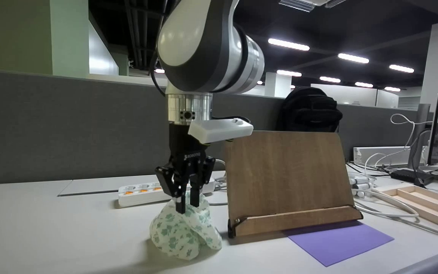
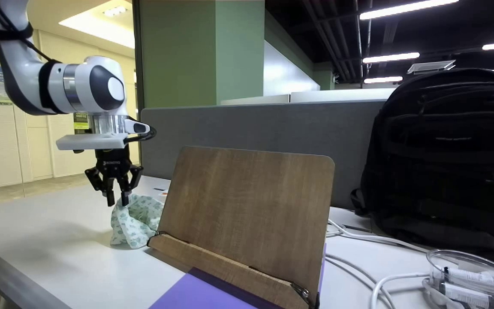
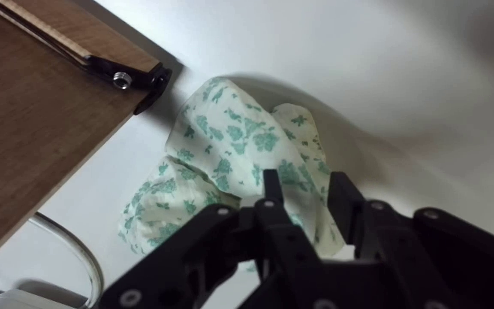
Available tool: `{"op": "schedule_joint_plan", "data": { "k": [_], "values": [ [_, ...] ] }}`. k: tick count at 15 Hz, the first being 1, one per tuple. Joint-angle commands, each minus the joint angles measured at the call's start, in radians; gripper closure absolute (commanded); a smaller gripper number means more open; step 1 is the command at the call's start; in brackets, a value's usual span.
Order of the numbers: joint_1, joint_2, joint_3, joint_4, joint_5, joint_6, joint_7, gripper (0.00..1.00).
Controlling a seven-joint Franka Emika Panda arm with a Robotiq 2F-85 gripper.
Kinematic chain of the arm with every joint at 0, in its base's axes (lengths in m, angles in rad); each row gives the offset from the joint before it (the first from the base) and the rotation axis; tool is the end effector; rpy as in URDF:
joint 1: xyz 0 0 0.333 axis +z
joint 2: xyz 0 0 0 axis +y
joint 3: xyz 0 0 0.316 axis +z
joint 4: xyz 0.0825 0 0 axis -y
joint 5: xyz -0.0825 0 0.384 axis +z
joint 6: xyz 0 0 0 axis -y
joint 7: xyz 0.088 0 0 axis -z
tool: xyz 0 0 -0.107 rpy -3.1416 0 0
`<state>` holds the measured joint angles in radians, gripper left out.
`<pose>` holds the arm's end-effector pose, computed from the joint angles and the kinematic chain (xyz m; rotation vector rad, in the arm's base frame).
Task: Pick up the white cloth and put it on the wooden board
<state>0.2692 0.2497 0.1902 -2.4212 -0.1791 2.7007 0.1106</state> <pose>0.4415 0.2283 0.2120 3.0220 0.7762 0.0707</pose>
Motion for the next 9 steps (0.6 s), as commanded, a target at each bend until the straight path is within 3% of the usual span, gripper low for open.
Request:
{"op": "schedule_joint_plan", "data": {
  "k": [1, 3, 9],
  "values": [
    [0.015, 0.013, -0.031, 0.022, -0.032, 0.003, 0.031, 0.94],
    [0.014, 0.017, -0.041, 0.024, -0.040, 0.002, 0.031, 1.00],
    [0.000, -0.031, -0.023, 0.016, -0.006, -0.020, -0.014, 1.00]
  ]
}}
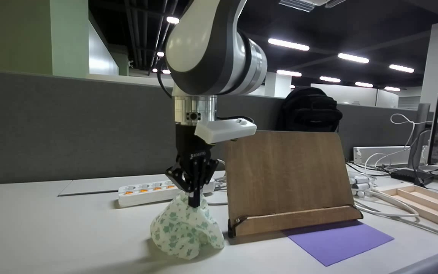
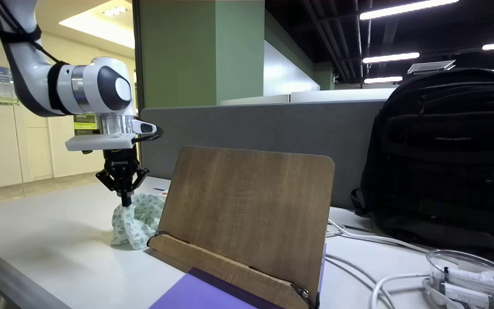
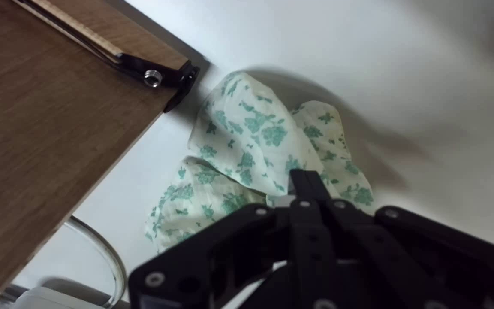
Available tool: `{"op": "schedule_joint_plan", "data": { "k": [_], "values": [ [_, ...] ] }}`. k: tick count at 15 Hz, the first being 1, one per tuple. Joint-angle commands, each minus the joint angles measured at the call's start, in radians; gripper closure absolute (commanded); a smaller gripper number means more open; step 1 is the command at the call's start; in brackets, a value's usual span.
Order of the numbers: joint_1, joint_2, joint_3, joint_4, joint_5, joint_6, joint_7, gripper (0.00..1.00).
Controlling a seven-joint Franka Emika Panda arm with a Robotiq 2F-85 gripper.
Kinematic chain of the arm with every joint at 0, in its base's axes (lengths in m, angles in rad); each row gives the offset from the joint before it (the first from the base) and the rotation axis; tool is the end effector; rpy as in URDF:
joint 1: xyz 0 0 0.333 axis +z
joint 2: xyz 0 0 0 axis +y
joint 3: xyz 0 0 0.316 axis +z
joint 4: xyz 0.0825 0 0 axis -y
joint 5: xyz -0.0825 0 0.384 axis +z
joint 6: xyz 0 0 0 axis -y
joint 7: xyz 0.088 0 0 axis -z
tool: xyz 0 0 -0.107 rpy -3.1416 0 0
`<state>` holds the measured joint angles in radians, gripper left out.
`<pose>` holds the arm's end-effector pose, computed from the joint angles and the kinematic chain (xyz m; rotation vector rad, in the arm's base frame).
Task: Pick up the white cloth and put it on the wooden board
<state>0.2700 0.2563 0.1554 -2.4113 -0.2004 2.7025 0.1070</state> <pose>0.4518 0.2146 0.2114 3.0100 0.7564 0.0817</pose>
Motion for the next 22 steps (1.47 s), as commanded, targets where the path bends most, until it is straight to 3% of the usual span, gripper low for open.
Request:
{"op": "schedule_joint_plan", "data": {
  "k": [1, 6, 12, 22],
  "values": [
    [-0.006, -0.056, 0.021, 0.007, 0.032, -0.031, -0.023, 1.00],
    [-0.029, -0.251, 0.053, 0.008, 0.140, -0.121, -0.084, 1.00],
    [-0.082, -0.464, 0.005, 0.096, 0.168, -0.256, -0.116, 1.00],
    [-0.205, -0.446, -0.123, 0.325, 0.223, -0.357, -0.159, 1.00]
  ]
}}
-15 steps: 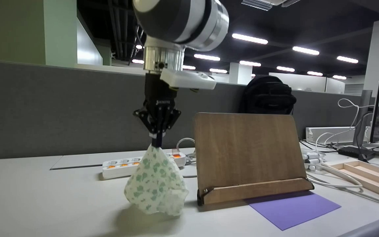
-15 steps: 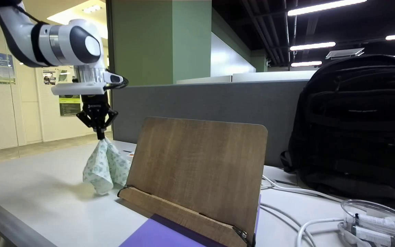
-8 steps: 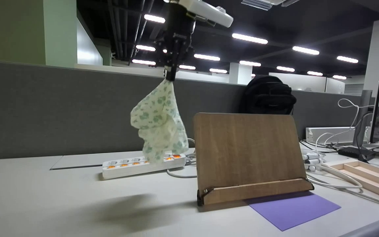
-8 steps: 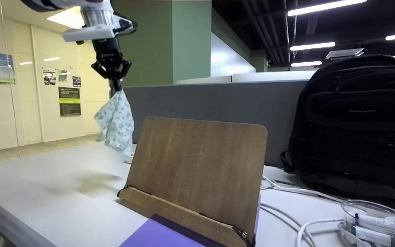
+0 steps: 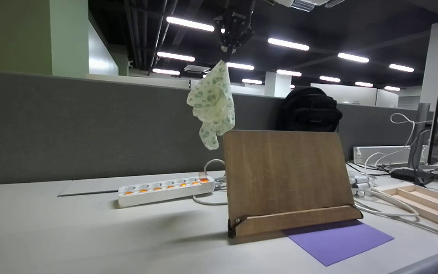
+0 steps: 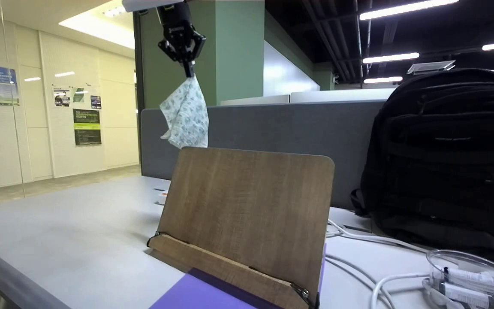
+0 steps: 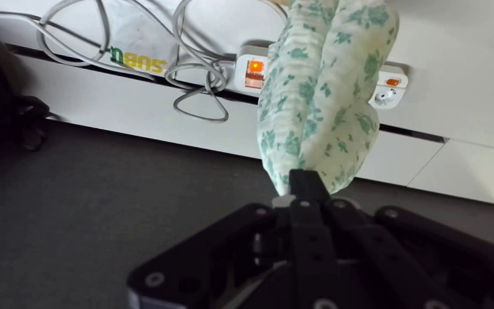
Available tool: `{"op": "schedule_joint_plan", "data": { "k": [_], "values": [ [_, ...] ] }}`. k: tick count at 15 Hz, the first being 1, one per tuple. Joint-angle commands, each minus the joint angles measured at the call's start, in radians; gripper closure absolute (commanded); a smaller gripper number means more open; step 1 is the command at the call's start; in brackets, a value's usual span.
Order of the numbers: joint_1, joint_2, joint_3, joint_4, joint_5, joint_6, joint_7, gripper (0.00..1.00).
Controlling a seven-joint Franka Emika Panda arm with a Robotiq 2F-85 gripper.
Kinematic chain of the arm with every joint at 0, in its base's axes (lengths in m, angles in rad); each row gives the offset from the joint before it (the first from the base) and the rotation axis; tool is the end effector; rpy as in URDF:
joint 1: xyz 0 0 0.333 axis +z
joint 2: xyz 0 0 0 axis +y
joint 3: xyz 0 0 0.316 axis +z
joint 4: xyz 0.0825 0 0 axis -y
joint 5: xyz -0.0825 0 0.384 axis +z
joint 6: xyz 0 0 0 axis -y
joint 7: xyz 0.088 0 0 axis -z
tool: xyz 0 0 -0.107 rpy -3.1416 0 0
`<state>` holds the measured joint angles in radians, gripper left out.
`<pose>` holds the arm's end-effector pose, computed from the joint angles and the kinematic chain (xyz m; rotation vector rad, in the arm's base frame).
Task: Pick up the white cloth and put it on the wooden board
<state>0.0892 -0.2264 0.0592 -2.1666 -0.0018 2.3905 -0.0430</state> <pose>0.5172 0.0793 0.5395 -3.0395 -0.2957 -0.6990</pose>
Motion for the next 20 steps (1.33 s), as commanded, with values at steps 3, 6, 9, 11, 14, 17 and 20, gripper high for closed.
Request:
{"op": "schedule_joint_plan", "data": {
  "k": [3, 6, 9, 11, 14, 17, 20],
  "values": [
    [-0.051, 0.061, -0.053, 0.114, 0.039, -0.046, -0.003, 1.00],
    [-0.069, 0.079, -0.077, 0.128, 0.062, -0.061, -0.022, 1.00],
    [-0.083, 0.078, -0.097, 0.111, 0.071, -0.102, -0.070, 1.00],
    [-0.089, 0.054, -0.109, 0.089, 0.078, -0.147, -0.121, 1.00],
    [-0.097, 0.015, -0.128, 0.057, 0.071, -0.227, -0.214, 1.00],
    [-0.105, -0.015, -0.146, 0.027, 0.057, -0.298, -0.289, 1.00],
    [-0.112, -0.037, -0.162, -0.015, 0.042, -0.355, -0.359, 1.00]
  ]
}}
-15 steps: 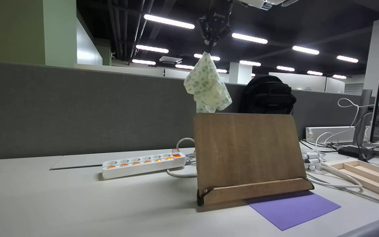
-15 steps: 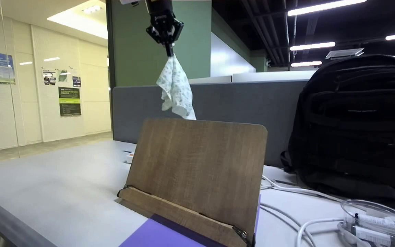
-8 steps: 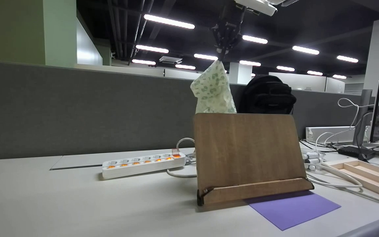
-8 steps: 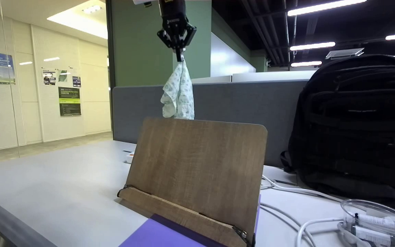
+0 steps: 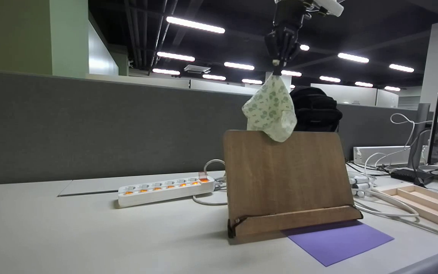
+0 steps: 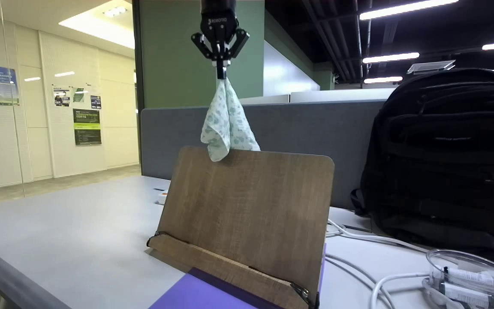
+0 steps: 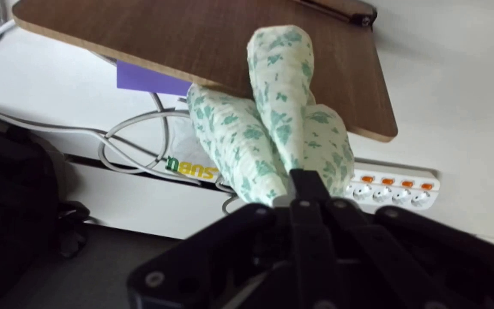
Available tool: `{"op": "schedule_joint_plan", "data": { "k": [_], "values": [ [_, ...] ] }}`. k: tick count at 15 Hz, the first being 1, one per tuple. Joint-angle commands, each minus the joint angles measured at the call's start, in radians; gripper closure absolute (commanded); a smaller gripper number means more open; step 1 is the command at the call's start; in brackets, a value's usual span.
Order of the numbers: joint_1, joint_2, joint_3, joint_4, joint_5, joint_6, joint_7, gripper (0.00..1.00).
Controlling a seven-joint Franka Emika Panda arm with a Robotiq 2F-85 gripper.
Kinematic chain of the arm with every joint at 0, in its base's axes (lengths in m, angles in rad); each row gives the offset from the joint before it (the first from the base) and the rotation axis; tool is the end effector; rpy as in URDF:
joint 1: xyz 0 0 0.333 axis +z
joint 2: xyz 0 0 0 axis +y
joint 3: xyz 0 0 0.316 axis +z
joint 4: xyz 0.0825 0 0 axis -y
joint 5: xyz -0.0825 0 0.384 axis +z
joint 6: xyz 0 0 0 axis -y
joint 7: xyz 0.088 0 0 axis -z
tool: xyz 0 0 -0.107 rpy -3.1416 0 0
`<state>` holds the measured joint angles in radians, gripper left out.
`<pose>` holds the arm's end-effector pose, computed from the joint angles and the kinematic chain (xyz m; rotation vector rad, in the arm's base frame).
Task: Pick up the white cloth and put it on the wooden board
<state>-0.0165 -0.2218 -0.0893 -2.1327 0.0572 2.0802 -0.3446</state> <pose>0.5027 -0.0530 0.5181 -3.0785 -0.3332 -0.2793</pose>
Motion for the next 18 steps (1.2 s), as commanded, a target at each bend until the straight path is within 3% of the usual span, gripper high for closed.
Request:
{"op": "schedule_joint_plan", "data": {
  "k": [1, 9, 11, 18],
  "values": [
    [-0.008, -0.044, -0.017, -0.063, -0.021, -0.058, -0.078, 1.00],
    [-0.018, -0.018, -0.040, -0.113, -0.049, -0.080, -0.129, 1.00],
    [-0.021, -0.012, -0.043, -0.118, -0.051, -0.081, -0.130, 0.73],
    [-0.021, -0.023, -0.037, -0.140, -0.052, -0.086, -0.135, 0.27]
  ]
}}
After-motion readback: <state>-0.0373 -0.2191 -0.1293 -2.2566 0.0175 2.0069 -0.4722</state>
